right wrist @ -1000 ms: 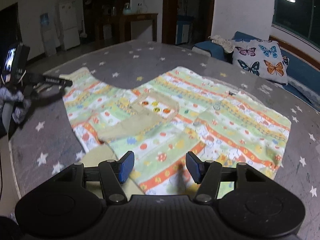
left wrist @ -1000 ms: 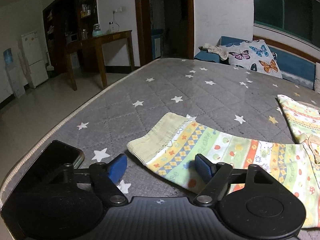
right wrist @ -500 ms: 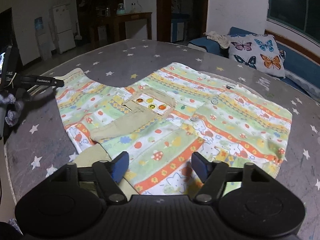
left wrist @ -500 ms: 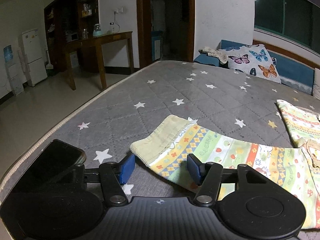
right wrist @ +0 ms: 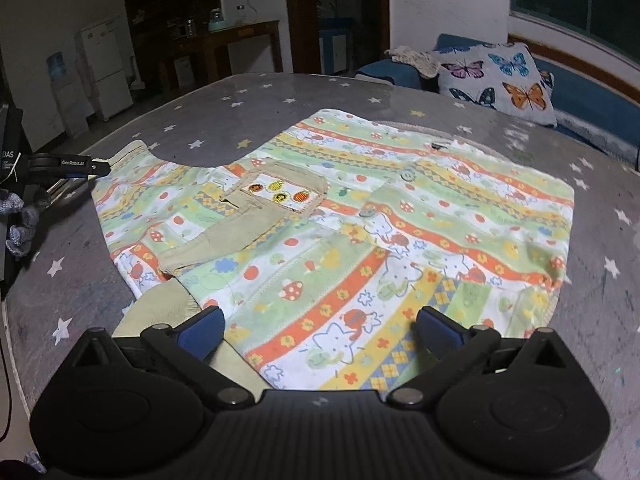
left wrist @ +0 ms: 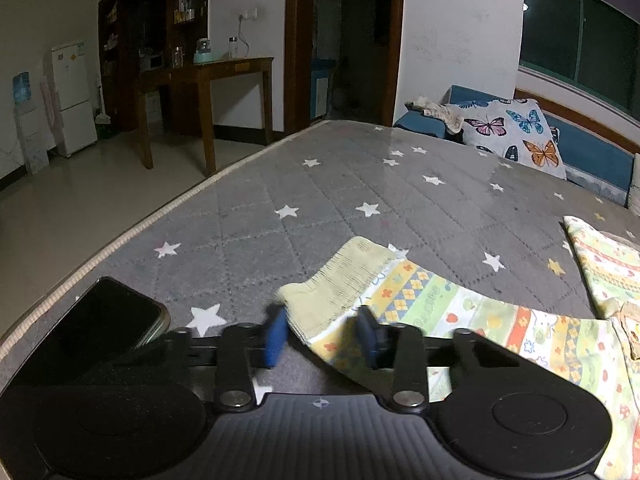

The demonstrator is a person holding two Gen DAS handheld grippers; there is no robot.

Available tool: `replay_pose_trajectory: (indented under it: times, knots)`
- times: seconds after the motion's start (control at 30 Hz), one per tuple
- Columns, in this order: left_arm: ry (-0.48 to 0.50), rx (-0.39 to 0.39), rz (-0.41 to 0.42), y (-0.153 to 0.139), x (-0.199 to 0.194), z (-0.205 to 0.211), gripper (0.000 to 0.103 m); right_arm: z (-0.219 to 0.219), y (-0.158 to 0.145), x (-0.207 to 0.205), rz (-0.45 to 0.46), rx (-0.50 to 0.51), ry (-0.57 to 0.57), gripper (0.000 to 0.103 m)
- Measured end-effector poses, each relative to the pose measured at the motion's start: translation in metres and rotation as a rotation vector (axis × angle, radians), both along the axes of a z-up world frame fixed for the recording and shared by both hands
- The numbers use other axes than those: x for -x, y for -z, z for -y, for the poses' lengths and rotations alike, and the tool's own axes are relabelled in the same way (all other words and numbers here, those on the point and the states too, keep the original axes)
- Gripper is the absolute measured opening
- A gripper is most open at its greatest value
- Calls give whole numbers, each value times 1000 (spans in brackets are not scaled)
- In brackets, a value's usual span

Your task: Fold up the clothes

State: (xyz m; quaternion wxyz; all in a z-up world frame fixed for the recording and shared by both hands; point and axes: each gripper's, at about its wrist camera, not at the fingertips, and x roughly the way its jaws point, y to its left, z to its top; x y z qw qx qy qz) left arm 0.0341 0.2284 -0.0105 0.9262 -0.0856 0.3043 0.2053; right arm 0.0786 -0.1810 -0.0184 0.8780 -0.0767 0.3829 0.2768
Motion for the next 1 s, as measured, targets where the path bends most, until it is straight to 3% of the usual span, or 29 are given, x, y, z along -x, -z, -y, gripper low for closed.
replay_pose_trajectory:
  times: [0.07,0.13,0.5,0.8,1.0]
  knots:
    - [-2,14,12,-1,0,-4,10,2,2,0,-12,-9,6,103]
    - [-5,20,27,-4,0,-6,7,3,3,0,-13,-10,8,103]
    - [62,-29,167,-47,12,23,5,0,3,1,-8,9,-4,103]
    - [353,-41,330,-115,20,123,4,28,-15,19,47,-30,41,103]
    - [611,-22,385,-130,13,215,4,63,-23,32,84,-57,108,103]
